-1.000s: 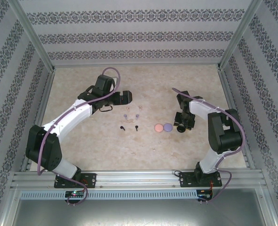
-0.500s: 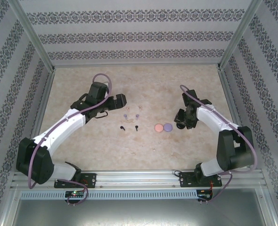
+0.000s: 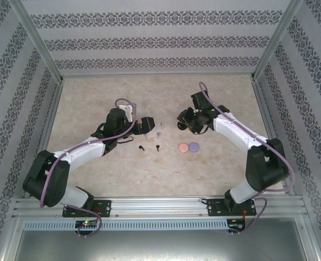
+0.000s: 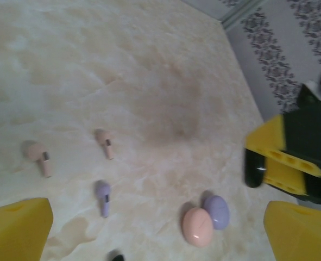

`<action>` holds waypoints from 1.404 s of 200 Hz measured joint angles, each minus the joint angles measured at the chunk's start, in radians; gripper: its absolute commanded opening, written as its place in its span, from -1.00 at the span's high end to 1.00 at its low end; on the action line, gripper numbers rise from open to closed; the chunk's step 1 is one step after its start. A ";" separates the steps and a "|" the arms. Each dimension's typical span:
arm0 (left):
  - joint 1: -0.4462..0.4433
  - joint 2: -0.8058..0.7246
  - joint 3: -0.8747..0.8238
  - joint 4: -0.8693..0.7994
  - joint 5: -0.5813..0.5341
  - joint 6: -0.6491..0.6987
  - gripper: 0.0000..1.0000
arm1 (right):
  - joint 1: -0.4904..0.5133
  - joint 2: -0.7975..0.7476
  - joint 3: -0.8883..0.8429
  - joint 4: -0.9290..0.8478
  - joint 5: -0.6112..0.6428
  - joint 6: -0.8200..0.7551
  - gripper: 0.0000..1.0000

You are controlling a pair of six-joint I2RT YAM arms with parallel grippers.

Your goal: Insert the wireless bluetooth earbuds into the charging case

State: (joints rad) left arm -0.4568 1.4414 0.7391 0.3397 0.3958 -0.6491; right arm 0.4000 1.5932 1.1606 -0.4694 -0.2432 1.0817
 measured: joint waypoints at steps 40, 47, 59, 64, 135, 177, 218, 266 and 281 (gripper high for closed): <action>-0.030 0.089 0.001 0.162 0.034 -0.016 -0.90 | 0.052 0.106 0.065 0.091 -0.026 0.161 0.26; -0.032 0.109 0.001 0.188 0.035 -0.019 -0.86 | 0.060 0.121 0.082 0.101 -0.029 0.183 0.26; -0.035 0.145 0.001 0.226 0.040 -0.023 -0.78 | 0.070 0.142 0.108 0.119 -0.032 0.215 0.26; -0.035 0.159 0.002 0.240 0.042 -0.026 -0.74 | 0.075 0.147 0.116 0.125 -0.034 0.227 0.26; -0.042 0.281 0.018 0.383 0.037 -0.064 -0.41 | 0.082 0.172 0.165 0.161 -0.039 0.304 0.25; -0.042 0.322 0.053 0.436 0.029 -0.079 -0.35 | 0.082 0.181 0.166 0.164 -0.039 0.307 0.25; -0.042 0.356 0.087 0.456 0.018 -0.094 -0.24 | 0.082 0.184 0.166 0.169 -0.043 0.308 0.25; -0.046 0.387 0.121 0.463 0.015 -0.104 -0.02 | 0.082 0.184 0.166 0.175 -0.055 0.308 0.25; -0.050 0.393 0.124 0.467 0.015 -0.106 0.06 | 0.082 0.184 0.165 0.175 -0.055 0.308 0.25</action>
State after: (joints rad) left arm -0.5072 1.8339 0.8631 0.8070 0.4110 -0.7555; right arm 0.4824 1.7775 1.3254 -0.2939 -0.2981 1.3899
